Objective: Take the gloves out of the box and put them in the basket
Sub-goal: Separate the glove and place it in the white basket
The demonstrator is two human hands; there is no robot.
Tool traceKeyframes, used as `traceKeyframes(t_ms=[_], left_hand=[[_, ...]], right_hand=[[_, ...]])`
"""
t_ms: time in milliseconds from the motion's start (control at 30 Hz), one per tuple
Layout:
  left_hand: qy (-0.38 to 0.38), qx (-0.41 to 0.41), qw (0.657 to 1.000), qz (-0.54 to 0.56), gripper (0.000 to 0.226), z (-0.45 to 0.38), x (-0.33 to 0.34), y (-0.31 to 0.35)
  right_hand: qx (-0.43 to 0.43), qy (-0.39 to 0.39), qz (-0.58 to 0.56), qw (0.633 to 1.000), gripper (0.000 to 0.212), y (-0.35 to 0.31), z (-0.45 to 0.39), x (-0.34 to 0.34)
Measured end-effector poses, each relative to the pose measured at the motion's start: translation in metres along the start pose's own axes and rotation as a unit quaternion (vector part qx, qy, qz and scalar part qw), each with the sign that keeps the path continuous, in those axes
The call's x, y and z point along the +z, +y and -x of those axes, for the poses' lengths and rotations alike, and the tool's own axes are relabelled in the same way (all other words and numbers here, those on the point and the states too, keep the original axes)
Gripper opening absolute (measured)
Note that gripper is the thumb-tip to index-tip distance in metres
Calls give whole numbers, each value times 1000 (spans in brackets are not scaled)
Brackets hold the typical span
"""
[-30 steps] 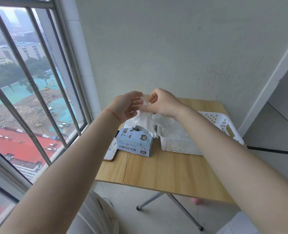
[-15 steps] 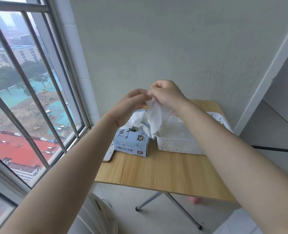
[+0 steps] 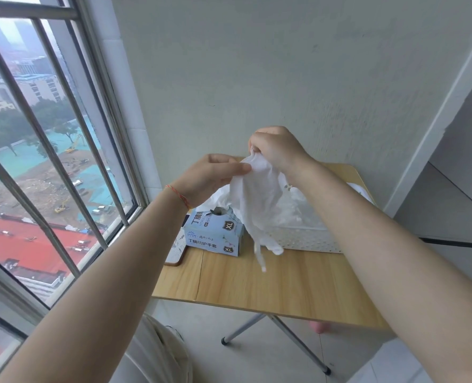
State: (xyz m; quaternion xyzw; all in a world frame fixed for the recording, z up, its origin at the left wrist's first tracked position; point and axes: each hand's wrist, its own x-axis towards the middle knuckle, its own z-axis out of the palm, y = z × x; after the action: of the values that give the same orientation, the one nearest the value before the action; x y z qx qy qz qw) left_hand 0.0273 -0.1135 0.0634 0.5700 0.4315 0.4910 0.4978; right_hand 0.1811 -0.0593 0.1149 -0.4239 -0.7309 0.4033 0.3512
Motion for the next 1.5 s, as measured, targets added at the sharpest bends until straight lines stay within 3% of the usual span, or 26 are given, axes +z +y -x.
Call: traceKeyframes(t_ms=[167,300,433,533,633,733,833,933,1033,1167,1233,1333,1400,1500], left_hand=[[-39,-95,994,27,40,7,-1,-18],[-72,-140,987,41,39,9,-8,-35],[-72,-176,981,42,27,10,-20,-38],[-58,-186,979,56,26,-1,-22,-37],[-35,-219,974,39,40,-25,-21,-38],[16,-239,969,-53,70,-55,-8,-37],[17,-210,955,-207,49,-86,17,-37],[5,-177,891,-418,30,-121,47,-43],[-7,-155,869,-469,30,-146,66,-60],[47,-106,848,-518,16,-162,77,-81],[70,-73,818,-567,13,-159,82,-85],[87,45,766,-636,20,-148,88,-89],[52,100,787,-607,23,-139,95,-90],[-57,62,808,-584,40,-127,102,-99]], right_hand=[[21,-6,16,1000,14,9,-3,5],[72,-11,29,997,19,23,-9,5],[143,-30,15,989,10,41,-14,0],[187,-26,-12,982,23,58,-20,-7],[205,-18,-12,979,21,72,-19,-18],[227,-3,-11,974,18,95,-18,-36],[242,20,11,970,18,118,-19,-56],[261,42,31,964,27,142,-15,-83],[265,65,62,960,13,162,-13,-98],[241,95,112,959,39,182,-13,-103],[218,95,143,961,40,189,-12,-104],[188,92,198,958,41,194,-11,-103],[168,94,236,952,40,196,-10,-102],[152,100,300,936,41,198,-10,-101]])
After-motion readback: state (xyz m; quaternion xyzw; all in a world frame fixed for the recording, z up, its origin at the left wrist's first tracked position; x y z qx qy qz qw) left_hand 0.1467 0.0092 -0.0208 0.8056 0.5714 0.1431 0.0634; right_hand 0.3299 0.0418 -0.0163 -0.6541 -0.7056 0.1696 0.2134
